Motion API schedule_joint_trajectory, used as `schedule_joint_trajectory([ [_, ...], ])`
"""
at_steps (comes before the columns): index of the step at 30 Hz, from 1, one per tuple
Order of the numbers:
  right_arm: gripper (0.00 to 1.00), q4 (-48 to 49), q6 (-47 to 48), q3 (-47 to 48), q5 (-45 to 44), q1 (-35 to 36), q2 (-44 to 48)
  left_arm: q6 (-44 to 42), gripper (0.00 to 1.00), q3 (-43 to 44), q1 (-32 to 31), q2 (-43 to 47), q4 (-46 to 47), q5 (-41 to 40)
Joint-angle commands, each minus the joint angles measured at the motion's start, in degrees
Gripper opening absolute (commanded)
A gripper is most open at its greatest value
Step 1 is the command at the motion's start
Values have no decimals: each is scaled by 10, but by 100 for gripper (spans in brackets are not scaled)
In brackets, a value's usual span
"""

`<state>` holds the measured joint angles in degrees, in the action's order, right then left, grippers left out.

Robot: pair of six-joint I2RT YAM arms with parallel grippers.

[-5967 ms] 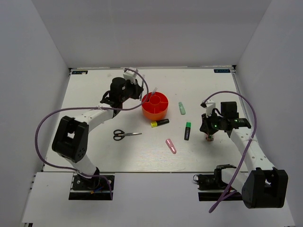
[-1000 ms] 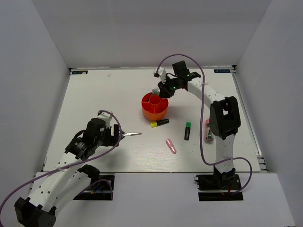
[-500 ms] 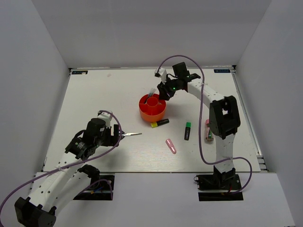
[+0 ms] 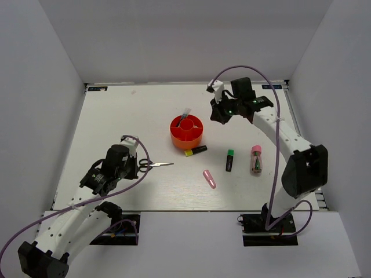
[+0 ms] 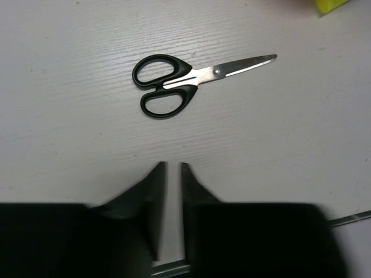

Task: Sort the stationery into containers
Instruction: Pick up the stationery from the center of the board.

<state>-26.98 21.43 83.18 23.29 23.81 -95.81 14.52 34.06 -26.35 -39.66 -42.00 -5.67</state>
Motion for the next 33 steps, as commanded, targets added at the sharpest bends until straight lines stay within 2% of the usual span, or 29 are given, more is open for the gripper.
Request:
schedule_joint_trajectory([
  [1, 0, -164, -12, -25, 60, 9, 34, -5, 14, -6, 2, -2, 7, 20],
  [2, 0, -203, -17, -46, 75, 11, 33, -5, 7, -6, 2, -2, 8, 22],
  [3, 0, -215, -16, -62, 83, 24, 33, -5, 5, -5, 2, -8, 8, 23],
  [4, 0, -216, -17, -79, 68, 38, 38, -5, 7, -3, 2, -9, 6, 28],
  [5, 4, -188, -19, -147, 58, 54, 46, -4, 15, -2, 2, -14, 5, 27],
  [6, 24, -167, -21, -171, 47, 63, 64, -5, 39, -2, 2, -16, 4, 26],
  [7, 66, -143, -34, -240, 11, 89, 87, -4, 47, -2, 2, -16, 4, 26],
  [8, 86, -95, -34, -256, 0, 101, 102, -4, 55, -3, 2, -17, 3, 24],
  [9, 90, -94, -38, -263, -11, 109, 106, -4, 65, -3, 2, -17, 3, 24],
  [15, 90, -15, -102, -326, -31, 143, 122, -3, 65, -3, 2, -23, -1, 12],
  [19, 74, 25, -152, -356, -76, 160, 129, -3, 65, -4, 2, -30, 1, 13],
  [20, 66, 43, -158, -360, -106, 173, 128, -4, 65, -3, 2, -31, -1, 13],
  [23, 53, 77, -185, -380, -165, 199, 114, -4, 65, -3, 2, -33, -2, 14],
  [26, 46, 104, -211, -380, -247, 230, 100, -5, 65, -3, 2, -33, -3, 12],
  [29, 46, 103, -229, -375, -291, 247, 87, -4, 65, -3, 3, -31, -3, 10],
  [33, 55, 110, -236, -377, -294, 262, 81, -4, 65, -3, 2, -31, -4, 12],
])
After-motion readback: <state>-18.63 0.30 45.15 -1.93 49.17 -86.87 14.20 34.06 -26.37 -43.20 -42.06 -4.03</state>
